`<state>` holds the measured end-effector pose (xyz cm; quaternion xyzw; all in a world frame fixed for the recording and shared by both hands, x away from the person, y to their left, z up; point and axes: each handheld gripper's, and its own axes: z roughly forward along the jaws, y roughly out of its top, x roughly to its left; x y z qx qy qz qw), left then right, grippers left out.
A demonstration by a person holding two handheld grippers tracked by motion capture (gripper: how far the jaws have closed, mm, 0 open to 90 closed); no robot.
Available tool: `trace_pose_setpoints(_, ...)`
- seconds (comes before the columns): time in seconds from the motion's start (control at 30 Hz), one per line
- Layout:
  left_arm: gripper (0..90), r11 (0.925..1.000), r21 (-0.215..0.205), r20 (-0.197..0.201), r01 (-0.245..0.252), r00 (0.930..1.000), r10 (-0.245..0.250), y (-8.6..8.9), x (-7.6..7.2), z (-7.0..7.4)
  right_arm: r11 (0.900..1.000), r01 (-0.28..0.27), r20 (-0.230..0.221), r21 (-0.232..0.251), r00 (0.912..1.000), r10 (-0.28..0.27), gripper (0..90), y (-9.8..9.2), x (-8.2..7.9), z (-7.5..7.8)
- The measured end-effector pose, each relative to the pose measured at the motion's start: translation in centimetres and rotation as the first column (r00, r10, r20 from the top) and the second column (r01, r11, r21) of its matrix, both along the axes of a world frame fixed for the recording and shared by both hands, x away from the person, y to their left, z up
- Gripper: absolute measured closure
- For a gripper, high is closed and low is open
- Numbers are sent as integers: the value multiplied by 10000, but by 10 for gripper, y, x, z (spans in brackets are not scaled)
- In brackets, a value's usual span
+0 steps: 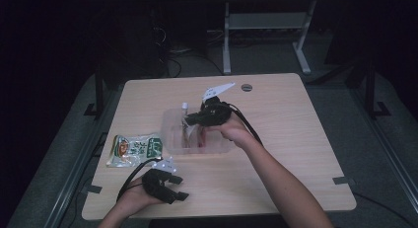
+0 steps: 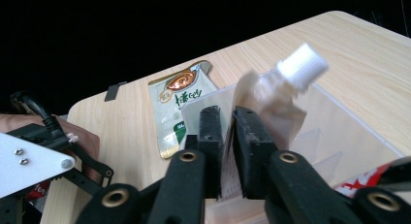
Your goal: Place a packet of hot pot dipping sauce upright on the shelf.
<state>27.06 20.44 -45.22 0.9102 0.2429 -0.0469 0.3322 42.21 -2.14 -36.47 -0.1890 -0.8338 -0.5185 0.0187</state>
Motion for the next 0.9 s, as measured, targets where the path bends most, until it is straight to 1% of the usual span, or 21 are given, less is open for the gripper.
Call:
trace_pose_setpoints(0.03, 340, 10000, 0, 0, 0, 10000, 0, 0, 0, 0, 10000, 25, -41, -14, 10000, -25, 772, -1, -1, 1)
trace_pose_setpoints(0.1, 340, 10000, 3, -2, 3, 10000, -3, 0, 0, 0, 10000, 25, 23, -52, 10000, -25, 737, -4, -2, 3)
trace_pose_setpoints(0.2, 340, 10000, -74, 32, -5, 10000, 5, 0, 1, -1, 10000, 27, -40, 55, 10000, -27, 662, -8, -6, 8)
trace_pose_setpoints(0.23, 340, 10000, -74, 32, -5, 10000, 5, 0, 1, -1, 10000, 27, -40, 55, 10000, -27, 662, -8, -6, 8)
trace_pose_setpoints(0.27, 340, 10000, -75, 26, -7, 10000, 7, 0, 1, -1, 10000, 69, -18, 42, 10000, -69, 606, -11, -9, 11)
trace_pose_setpoints(0.33, 340, 10000, -65, 57, -18, 10000, 19, 0, 1, -1, 10000, 26, 51, -16, 10000, -26, 564, -14, -14, 14)
trace_pose_setpoints(0.37, 340, 10000, -65, 57, -18, 10000, 19, 0, 1, -1, 10000, 26, 51, -16, 10000, -26, 564, -14, -14, 14)
trace_pose_setpoints(0.4, 340, 10000, -75, 47, -18, 10000, 18, 1, 2, -1, 10000, 7, 43, -43, 10000, -7, 529, -17, -19, 18)
trace_pose_setpoints(0.43, 340, 10000, -63, 117, 29, 9999, -29, 1, 2, -1, 10000, 19, 100, -61, 9999, -18, 518, -19, -22, 20)
trace_pose_setpoints(0.53, 340, 10000, -51, 130, 53, 9999, -53, 1, 2, -1, 10000, -49, 105, 0, 9999, 49, 502, -24, -28, 23)
trace_pose_setpoints(0.57, 340, 10000, 27, 102, 61, 9999, -61, 1, 2, 0, 10000, -74, 198, -25, 9998, 74, 496, -27, -30, 24)
trace_pose_setpoints(0.6, 340, 10000, 16, 115, 34, 9999, -35, 1, 2, -1, 10000, -47, 154, -32, 9999, 48, 494, -29, -34, 25)
trace_pose_setpoints(0.7, 340, 10000, -27, 122, 18, 9999, -18, 0, 2, 0, 9997, -172, 274, -161, 9995, 176, 480, -39, -45, 24)
trace_pose_setpoints(0.87, 340, 9999, -146, 85, -78, 9999, 79, -1, 2, 0, 9997, -213, 332, -152, 9992, 218, 467, -51, -60, 22)
trace_pose_setpoints(0.9, 340, 9999, -146, 85, -78, 9999, 79, -1, 2, 0, 9997, -213, 332, -152, 9992, 218, 467, -51, -60, 22)
